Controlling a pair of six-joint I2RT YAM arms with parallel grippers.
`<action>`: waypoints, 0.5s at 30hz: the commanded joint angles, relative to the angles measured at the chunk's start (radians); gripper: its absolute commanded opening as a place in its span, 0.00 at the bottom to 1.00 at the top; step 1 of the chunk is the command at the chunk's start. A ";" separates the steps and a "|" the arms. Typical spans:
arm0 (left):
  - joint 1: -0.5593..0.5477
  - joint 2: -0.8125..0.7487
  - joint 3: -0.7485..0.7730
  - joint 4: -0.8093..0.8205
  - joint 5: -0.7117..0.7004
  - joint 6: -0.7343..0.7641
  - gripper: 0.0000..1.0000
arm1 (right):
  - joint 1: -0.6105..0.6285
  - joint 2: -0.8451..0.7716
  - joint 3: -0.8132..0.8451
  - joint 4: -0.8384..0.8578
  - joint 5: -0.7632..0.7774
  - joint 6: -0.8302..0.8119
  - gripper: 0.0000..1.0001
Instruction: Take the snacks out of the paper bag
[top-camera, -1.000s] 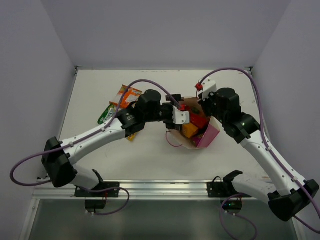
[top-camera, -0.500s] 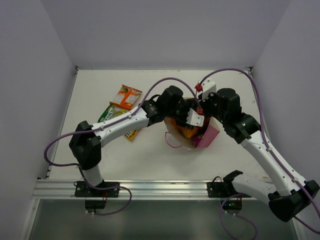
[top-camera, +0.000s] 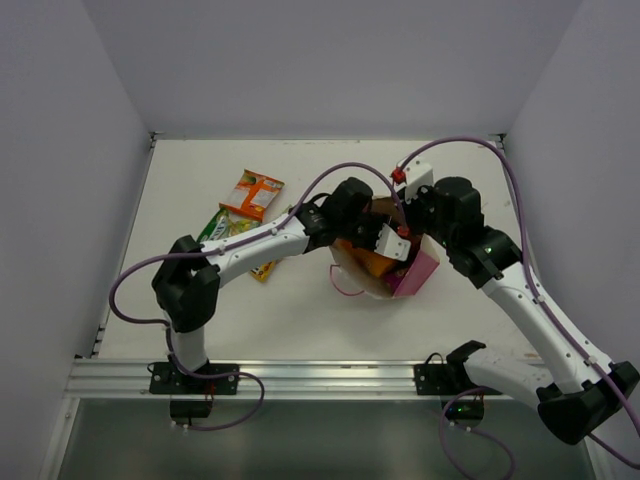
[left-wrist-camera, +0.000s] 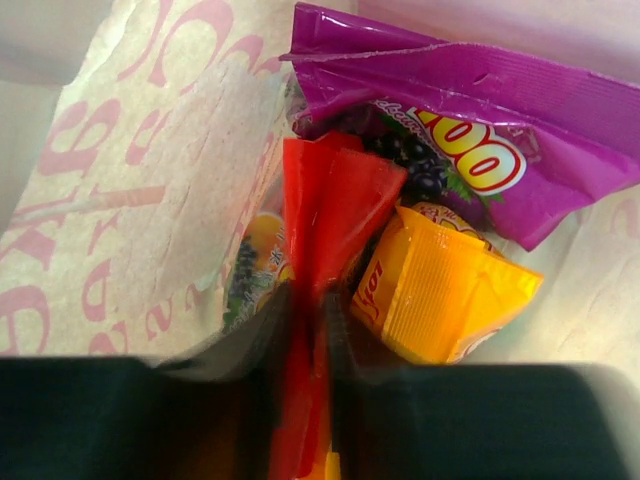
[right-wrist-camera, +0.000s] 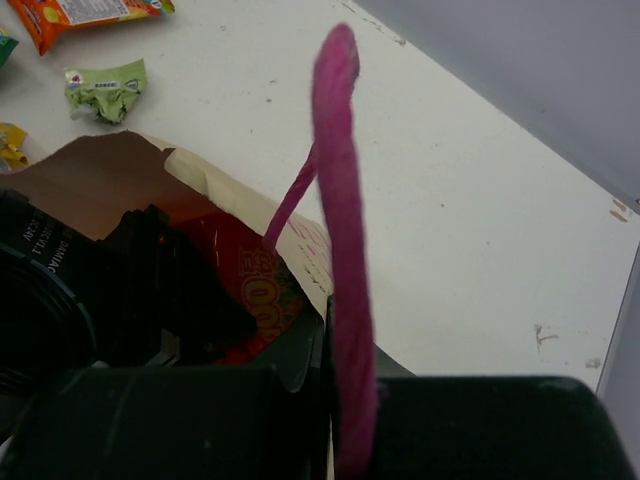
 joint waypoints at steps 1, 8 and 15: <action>0.006 0.013 0.037 0.051 0.016 0.009 0.11 | 0.003 -0.045 0.015 0.088 -0.033 0.008 0.00; 0.010 -0.033 0.030 0.049 0.062 -0.017 0.00 | 0.003 -0.054 0.001 0.104 -0.009 0.011 0.00; 0.011 -0.257 -0.080 0.163 0.019 -0.055 0.00 | 0.003 -0.024 0.001 0.113 0.135 0.034 0.00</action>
